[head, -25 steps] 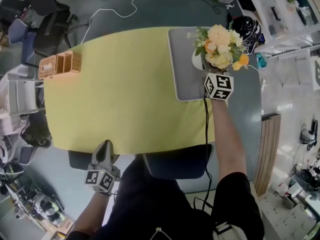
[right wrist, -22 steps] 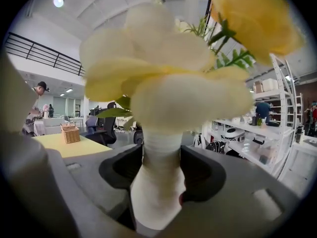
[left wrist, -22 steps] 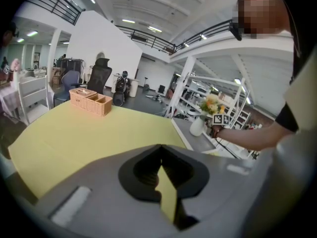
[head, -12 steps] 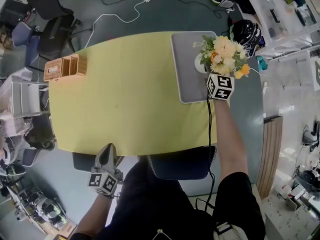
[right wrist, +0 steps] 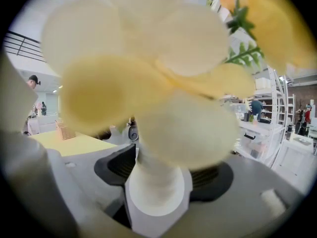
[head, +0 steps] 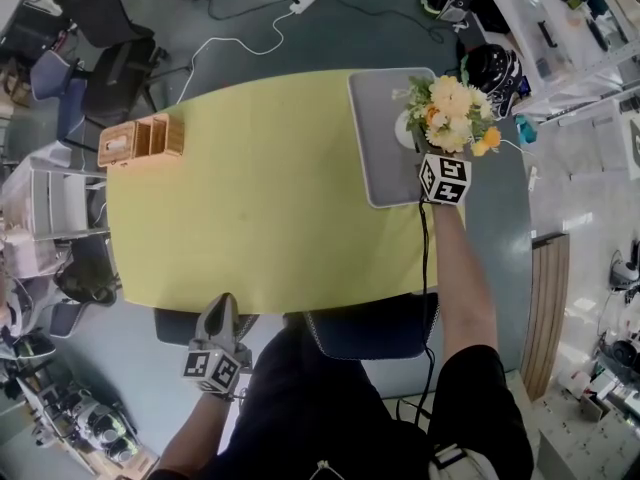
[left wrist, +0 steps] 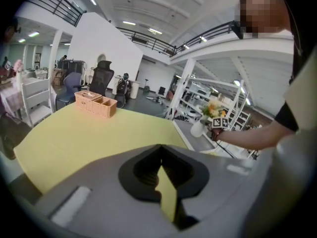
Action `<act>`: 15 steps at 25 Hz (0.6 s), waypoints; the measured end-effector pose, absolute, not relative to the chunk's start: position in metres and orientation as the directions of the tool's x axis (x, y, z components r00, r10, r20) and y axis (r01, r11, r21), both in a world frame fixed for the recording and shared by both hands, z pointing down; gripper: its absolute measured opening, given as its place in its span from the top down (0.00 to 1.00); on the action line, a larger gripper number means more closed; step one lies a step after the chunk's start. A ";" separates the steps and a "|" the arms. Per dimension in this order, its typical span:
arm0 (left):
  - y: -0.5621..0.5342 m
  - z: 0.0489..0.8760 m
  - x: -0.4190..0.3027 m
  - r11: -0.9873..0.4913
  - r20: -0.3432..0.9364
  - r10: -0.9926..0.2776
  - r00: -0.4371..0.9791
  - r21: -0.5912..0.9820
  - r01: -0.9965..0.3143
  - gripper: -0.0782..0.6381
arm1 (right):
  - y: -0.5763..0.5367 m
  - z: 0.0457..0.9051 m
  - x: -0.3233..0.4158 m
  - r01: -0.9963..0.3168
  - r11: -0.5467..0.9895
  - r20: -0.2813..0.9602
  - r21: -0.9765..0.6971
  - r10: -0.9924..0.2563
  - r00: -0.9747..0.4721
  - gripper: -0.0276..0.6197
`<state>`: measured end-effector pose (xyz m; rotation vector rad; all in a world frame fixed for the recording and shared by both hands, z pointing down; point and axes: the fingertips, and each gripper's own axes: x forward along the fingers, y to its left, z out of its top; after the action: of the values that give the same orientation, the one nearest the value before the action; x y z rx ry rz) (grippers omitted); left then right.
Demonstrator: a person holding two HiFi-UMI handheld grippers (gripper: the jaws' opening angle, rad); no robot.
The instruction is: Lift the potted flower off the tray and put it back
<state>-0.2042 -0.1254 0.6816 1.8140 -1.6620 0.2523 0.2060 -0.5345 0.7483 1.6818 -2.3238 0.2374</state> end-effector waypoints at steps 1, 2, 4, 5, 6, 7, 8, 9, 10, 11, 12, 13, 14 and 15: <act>-0.124 0.681 -0.206 0.020 0.549 -0.817 0.176 0.332 -0.943 0.88 | -0.531 0.749 0.206 -0.950 0.311 0.306 0.020 -0.907 -0.290 0.45; -0.123 0.680 -0.208 0.019 0.547 -0.818 0.176 0.332 -0.943 0.88 | -0.527 0.750 0.207 -0.952 0.305 0.305 0.018 -0.908 -0.286 0.44; -0.120 0.679 -0.212 0.018 0.545 -0.819 0.178 0.334 -0.943 0.88 | -0.515 0.751 0.207 -0.957 0.291 0.303 0.009 -0.912 -0.274 0.44; -0.119 0.679 -0.214 0.016 0.544 -0.820 0.179 0.335 -0.942 0.88 | -0.508 0.752 0.208 -0.959 0.282 0.304 0.004 -0.914 -0.268 0.44; -0.119 0.678 -0.215 0.013 0.543 -0.820 0.182 0.335 -0.942 0.88 | -0.501 0.753 0.208 -0.962 0.274 0.304 -0.002 -0.916 -0.262 0.44; -0.119 0.678 -0.217 0.007 0.540 -0.821 0.187 0.336 -0.942 0.88 | -0.493 0.754 0.208 -0.964 0.266 0.306 -0.007 -0.917 -0.256 0.44; -0.119 0.678 -0.218 0.000 0.536 -0.822 0.192 0.337 -0.941 0.88 | -0.484 0.755 0.208 -0.966 0.259 0.307 -0.013 -0.918 -0.250 0.44; -0.118 0.677 -0.220 -0.006 0.531 -0.824 0.196 0.338 -0.941 0.88 | -0.474 0.755 0.207 -0.967 0.253 0.310 -0.018 -0.918 -0.246 0.44; -0.118 0.676 -0.222 -0.012 0.527 -0.826 0.201 0.340 -0.940 0.88 | -0.464 0.755 0.205 -0.968 0.250 0.313 -0.024 -0.918 -0.245 0.44; -0.117 0.675 -0.224 -0.018 0.522 -0.828 0.206 0.341 -0.940 0.88 | -0.454 0.754 0.202 -0.968 0.250 0.316 -0.030 -0.916 -0.246 0.44; -0.117 0.672 -0.225 -0.026 0.515 -0.831 0.211 0.343 -0.939 0.88 | -0.443 0.753 0.199 -0.967 0.251 0.319 -0.034 -0.915 -0.249 0.45; -0.118 0.669 -0.226 -0.035 0.508 -0.833 0.218 0.344 -0.938 0.88 | -0.433 0.750 0.196 -0.967 0.253 0.319 -0.037 -0.914 -0.251 0.49; -0.118 0.666 -0.227 -0.046 0.499 -0.837 0.226 0.346 -0.937 0.88 | -0.422 0.745 0.192 -0.967 0.254 0.318 -0.038 -0.914 -0.252 0.56; -0.119 0.661 -0.227 -0.059 0.490 -0.840 0.235 0.348 -0.936 0.88 | -0.411 0.739 0.187 -0.966 0.256 0.314 -0.040 -0.914 -0.255 0.61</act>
<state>-0.2273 -0.1186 0.6615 1.9137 -1.6234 0.2073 0.1875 -0.4113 0.7392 1.7574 -2.2988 0.3306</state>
